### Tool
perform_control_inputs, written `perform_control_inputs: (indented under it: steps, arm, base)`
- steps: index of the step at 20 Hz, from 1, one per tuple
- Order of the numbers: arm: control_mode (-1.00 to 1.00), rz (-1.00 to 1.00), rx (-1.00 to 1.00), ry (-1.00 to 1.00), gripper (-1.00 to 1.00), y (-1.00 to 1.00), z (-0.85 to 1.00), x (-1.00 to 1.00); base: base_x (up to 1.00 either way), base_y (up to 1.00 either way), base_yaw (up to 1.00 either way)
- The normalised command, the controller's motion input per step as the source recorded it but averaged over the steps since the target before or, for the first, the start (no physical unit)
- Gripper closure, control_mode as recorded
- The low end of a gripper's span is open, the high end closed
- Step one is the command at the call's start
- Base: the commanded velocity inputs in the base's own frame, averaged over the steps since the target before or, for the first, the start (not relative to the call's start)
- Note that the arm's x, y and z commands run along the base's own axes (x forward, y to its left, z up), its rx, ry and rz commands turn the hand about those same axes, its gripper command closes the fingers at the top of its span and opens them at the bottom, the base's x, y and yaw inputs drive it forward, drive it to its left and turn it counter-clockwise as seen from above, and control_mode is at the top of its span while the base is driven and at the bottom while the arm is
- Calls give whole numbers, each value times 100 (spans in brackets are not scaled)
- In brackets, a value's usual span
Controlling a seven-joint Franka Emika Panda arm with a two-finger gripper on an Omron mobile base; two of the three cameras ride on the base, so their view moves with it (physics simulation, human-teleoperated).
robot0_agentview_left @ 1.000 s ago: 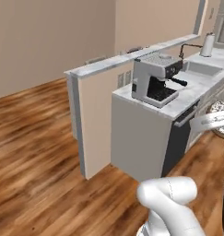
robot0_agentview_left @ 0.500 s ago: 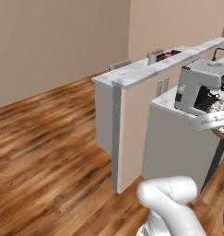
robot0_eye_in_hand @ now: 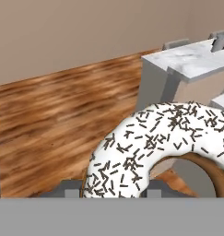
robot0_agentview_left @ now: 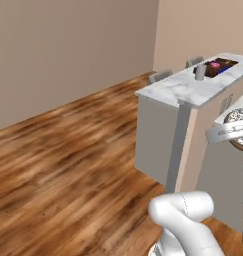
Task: Take the donuts from the fridge and place them on the empty tray on the dining counter.
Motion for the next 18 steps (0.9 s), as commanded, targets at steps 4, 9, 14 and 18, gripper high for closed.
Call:
perform_control_inputs:
  steps: [4, 9, 14, 18]
  arm:
    - [100, 0, 0, 0, 100, 0, 0, 0]
    - [100, 0, 0, 0, 100, 0, 0, 0]
    - [100, 0, 0, 0, 100, 0, 0, 0]
    - [100, 0, 0, 0, 100, 0, 0, 0]
  base:
    - [100, 100, -28]
    - [100, 100, -41]
    - [94, 100, -37]
    - [93, 100, -32]
